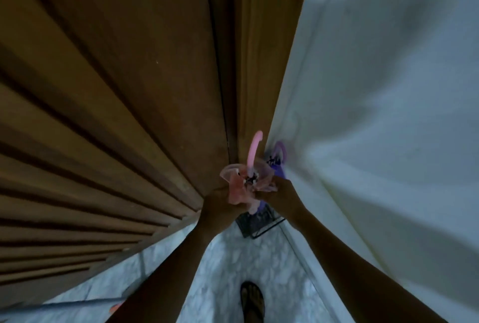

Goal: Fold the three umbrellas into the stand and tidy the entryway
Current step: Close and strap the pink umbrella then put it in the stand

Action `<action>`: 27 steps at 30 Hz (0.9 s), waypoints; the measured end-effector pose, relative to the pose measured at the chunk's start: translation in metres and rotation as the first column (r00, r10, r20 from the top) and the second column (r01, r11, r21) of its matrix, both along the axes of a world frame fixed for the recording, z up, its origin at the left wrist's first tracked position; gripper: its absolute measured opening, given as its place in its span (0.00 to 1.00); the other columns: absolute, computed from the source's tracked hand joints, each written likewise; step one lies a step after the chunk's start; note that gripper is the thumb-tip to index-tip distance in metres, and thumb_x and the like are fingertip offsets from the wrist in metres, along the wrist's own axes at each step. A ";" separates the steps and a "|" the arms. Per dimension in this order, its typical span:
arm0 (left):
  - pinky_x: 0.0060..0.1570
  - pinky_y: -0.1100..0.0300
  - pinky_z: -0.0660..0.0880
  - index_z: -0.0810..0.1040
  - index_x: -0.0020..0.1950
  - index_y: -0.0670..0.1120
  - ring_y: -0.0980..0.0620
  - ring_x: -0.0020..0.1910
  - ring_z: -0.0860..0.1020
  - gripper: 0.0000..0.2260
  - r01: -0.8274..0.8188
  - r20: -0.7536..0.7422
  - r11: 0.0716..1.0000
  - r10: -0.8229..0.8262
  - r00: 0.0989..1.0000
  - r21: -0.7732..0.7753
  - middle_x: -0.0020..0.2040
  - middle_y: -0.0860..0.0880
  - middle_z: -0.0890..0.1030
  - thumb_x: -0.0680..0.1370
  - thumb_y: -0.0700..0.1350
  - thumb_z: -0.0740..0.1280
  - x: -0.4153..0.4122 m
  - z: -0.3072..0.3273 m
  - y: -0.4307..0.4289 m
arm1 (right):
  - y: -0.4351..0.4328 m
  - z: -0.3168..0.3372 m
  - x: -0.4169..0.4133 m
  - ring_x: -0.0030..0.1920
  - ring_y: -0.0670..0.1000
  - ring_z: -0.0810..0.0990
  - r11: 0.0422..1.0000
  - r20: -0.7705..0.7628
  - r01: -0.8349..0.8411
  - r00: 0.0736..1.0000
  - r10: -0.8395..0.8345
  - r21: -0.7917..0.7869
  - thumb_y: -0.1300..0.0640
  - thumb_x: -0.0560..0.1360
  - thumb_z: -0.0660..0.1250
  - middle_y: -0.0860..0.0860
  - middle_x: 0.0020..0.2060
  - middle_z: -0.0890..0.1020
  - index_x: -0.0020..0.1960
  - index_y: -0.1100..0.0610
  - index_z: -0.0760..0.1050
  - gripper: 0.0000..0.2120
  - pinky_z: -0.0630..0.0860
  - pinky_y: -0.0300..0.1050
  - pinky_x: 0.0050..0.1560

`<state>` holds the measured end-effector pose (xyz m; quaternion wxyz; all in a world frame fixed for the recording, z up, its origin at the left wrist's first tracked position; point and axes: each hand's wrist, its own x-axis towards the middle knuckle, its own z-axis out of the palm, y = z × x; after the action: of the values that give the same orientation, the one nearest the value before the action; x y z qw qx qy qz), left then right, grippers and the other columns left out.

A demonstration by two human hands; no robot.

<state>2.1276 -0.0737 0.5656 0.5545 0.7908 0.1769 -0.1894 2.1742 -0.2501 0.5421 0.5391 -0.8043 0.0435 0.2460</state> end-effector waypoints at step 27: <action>0.58 0.59 0.75 0.71 0.74 0.48 0.50 0.62 0.76 0.29 -0.090 -0.229 0.992 0.107 0.968 0.085 0.67 0.52 0.74 0.75 0.45 0.75 0.038 -0.150 0.008 | 0.035 -0.167 0.022 0.61 0.64 0.80 0.882 -0.068 0.365 0.914 -0.401 -0.298 0.59 0.64 0.82 0.62 0.63 0.80 0.74 0.57 0.67 0.42 0.78 0.53 0.56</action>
<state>2.1653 -0.0653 0.4158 0.5093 0.7732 0.2867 -0.2462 2.1966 -0.2148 0.3753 0.4543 -0.8302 0.2704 0.1769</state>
